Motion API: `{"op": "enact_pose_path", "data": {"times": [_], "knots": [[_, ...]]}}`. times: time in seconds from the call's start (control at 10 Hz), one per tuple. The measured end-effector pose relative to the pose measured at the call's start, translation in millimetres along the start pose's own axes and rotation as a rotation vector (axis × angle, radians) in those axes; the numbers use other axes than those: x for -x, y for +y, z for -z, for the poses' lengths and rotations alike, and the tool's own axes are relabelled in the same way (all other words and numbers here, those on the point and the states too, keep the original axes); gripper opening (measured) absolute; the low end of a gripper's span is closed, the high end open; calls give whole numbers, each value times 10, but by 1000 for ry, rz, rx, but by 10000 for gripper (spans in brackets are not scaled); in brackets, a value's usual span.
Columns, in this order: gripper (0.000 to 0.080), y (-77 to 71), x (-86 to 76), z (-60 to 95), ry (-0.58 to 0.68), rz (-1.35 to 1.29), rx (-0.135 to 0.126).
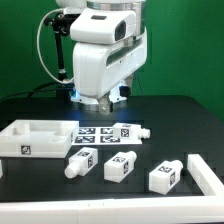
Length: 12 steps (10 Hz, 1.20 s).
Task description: Assemble one leg
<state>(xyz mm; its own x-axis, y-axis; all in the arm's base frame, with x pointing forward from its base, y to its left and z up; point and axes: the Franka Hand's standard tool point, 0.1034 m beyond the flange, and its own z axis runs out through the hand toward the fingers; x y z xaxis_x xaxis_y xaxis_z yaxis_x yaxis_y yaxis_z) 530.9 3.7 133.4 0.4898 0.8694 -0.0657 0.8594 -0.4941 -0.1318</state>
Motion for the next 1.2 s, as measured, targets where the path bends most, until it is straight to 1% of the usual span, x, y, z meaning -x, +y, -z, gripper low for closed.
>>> {"op": "enact_pose_path", "data": {"times": [0.1, 0.2, 0.6, 0.7, 0.8, 0.9, 1.0, 1.1, 1.2], "knots": [[649, -17, -5, -1, 7, 4, -13], [649, -22, -1, -2, 5, 4, -16], [649, -21, 7, -10, 3, 4, -16], [649, 16, 92, -8, 11, -18, 3], [649, 25, 268, -20, 9, -58, 7], [649, 30, 419, -78, 0, -110, -8], [649, 31, 453, -178, 7, -180, -7], [649, 21, 441, -266, -5, -209, -32], [649, 43, 433, -248, -2, -201, -28]]}}
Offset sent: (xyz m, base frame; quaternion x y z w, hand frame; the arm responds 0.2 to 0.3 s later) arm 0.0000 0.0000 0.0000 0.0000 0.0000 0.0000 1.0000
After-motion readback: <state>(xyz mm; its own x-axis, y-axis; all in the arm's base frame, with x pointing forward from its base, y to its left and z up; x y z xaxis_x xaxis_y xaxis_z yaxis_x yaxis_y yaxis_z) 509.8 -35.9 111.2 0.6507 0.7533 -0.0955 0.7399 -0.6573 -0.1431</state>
